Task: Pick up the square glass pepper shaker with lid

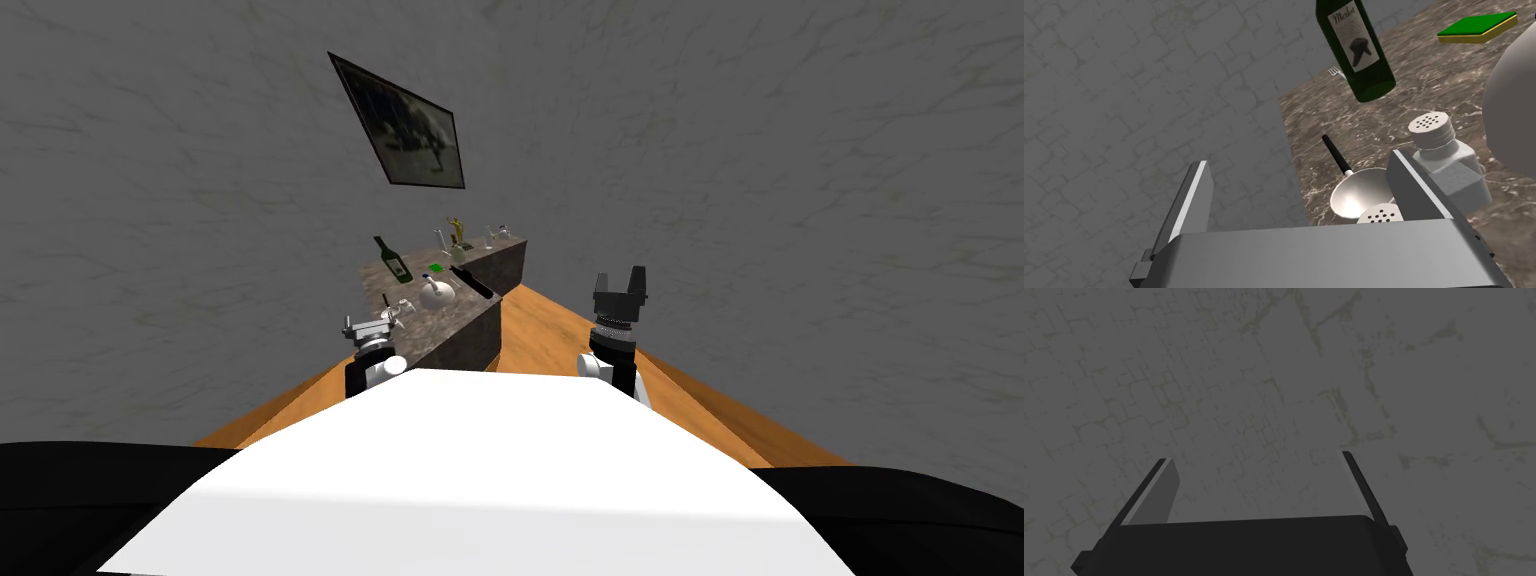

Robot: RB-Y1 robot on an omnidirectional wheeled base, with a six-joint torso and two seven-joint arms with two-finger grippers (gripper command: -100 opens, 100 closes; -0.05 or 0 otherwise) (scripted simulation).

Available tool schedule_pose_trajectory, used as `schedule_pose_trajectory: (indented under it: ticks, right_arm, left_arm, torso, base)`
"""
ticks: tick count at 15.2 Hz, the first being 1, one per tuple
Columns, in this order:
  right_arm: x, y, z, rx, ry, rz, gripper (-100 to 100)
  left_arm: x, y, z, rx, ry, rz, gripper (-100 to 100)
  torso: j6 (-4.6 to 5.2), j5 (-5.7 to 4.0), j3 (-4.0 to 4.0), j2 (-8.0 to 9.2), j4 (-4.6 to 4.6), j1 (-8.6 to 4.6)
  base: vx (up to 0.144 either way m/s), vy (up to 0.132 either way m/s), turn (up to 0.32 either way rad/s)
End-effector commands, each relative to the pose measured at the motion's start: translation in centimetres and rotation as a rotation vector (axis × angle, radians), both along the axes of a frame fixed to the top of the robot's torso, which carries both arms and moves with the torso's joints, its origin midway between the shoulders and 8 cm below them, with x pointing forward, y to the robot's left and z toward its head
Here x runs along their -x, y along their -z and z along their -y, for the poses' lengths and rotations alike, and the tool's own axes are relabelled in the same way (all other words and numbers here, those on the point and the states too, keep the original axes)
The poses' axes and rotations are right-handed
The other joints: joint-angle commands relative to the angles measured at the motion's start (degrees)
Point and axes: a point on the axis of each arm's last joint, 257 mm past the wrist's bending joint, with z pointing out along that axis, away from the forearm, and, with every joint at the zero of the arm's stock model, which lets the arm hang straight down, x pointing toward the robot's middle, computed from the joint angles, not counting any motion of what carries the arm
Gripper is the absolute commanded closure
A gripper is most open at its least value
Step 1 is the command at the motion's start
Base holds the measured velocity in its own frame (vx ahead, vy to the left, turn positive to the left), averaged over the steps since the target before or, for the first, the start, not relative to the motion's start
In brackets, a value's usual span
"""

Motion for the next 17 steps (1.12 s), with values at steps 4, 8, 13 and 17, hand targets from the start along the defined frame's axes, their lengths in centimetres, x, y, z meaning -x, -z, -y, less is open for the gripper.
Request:
schedule_pose_trajectory:
  ticks: [4,8,13,17]
  right_arm:
    - [0.0,0.0,0.0,0.000,0.000,0.000,0]
    - [0.0,0.0,0.0,0.000,0.000,0.000,0]
    - [0.0,0.0,0.0,0.000,0.000,0.000,0]
    - [0.0,0.0,0.0,0.000,0.000,0.000,0]
  left_arm:
    - [2.9,4.9,-1.2,0.156,-0.081,0.008,-100]
    - [4.9,8.6,-0.7,0.262,-0.135,0.010,-100]
    - [4.8,8.4,-0.8,0.258,-0.132,0.009,100]
    - [4.6,8.5,-0.7,0.261,-0.128,0.008,100]
  torso:
    - [-0.03,-0.02,-0.03,-0.03,-0.02,-0.12]
    - [-0.02,0.02,0.17,0.32,0.06,0.14]
    - [0.00,0.06,0.30,0.53,0.11,0.32]
    - [-0.12,0.03,0.37,0.65,0.13,0.43]
  base:
    - [0.135,-0.099,0.072]
    - [0.053,-0.044,0.043]
    - [0.010,-0.010,-0.004]
    - [0.001,-0.001,-0.003]
